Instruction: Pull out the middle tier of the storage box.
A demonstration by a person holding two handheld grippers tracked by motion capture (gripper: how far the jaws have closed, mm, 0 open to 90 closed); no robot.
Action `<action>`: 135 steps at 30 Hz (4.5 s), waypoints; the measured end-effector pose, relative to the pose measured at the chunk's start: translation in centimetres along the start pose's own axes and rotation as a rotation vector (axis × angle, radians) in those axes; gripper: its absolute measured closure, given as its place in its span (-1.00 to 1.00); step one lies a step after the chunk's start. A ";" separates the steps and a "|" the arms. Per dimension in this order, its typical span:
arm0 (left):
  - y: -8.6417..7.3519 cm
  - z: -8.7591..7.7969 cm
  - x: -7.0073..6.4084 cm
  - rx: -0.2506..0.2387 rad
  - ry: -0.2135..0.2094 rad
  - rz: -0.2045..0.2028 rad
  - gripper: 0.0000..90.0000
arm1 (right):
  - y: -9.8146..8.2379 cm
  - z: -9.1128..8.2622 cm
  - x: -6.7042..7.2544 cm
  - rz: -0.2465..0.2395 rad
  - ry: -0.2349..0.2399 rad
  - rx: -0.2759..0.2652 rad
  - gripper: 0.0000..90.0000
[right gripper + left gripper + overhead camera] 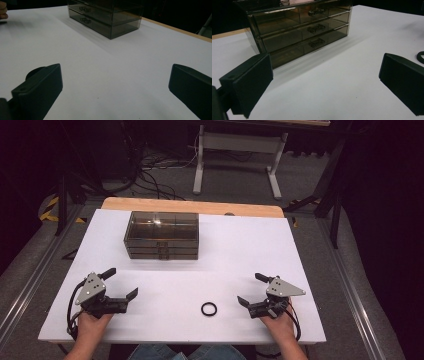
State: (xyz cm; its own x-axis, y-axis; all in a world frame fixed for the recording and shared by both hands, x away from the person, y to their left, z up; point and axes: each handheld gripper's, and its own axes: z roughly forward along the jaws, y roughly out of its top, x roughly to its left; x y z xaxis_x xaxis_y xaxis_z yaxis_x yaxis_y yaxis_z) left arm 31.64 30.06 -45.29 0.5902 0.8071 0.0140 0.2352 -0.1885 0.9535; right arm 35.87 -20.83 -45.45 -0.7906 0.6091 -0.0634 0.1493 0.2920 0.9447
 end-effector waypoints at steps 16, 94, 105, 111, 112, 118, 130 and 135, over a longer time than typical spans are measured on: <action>0.1 -0.2 -0.2 -0.023 0.001 0.023 -1.00 | -0.2 0.1 0.1 0.010 0.009 0.006 -1.00; 4.4 5.9 -0.7 0.048 -0.130 0.014 -0.95 | -0.4 0.3 -0.1 0.046 0.038 0.018 -1.00; 4.6 6.9 -0.7 0.064 -0.161 0.008 -0.83 | -0.4 0.4 -0.1 0.046 0.039 0.020 -1.00; 4.8 7.2 -0.8 0.076 -0.150 0.053 -0.80 | -0.4 0.4 -0.1 0.046 0.041 0.021 -1.00; 4.9 7.2 -0.9 0.084 -0.151 0.067 -0.78 | -0.4 0.4 -0.1 0.046 0.041 0.020 -1.00; 5.0 7.3 -1.4 0.110 -0.150 0.150 -0.71 | -0.4 0.3 -0.1 0.049 0.043 0.019 -1.00; 5.3 7.1 -2.0 0.104 -0.116 0.270 -0.70 | -0.4 0.3 -0.2 0.053 0.049 0.014 -1.00; 5.4 6.9 -2.6 0.111 -0.075 0.327 -0.62 | -0.4 0.3 -0.2 0.056 0.050 0.015 -1.00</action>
State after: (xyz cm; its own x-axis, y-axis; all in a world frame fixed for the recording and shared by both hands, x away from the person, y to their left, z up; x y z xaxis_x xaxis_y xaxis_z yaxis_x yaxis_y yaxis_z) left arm 36.75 23.12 -42.26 0.7021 0.6515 0.2875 0.1040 -0.4932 0.8637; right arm 36.10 -20.85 -45.93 -0.8095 0.5871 0.0065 0.2028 0.2693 0.9415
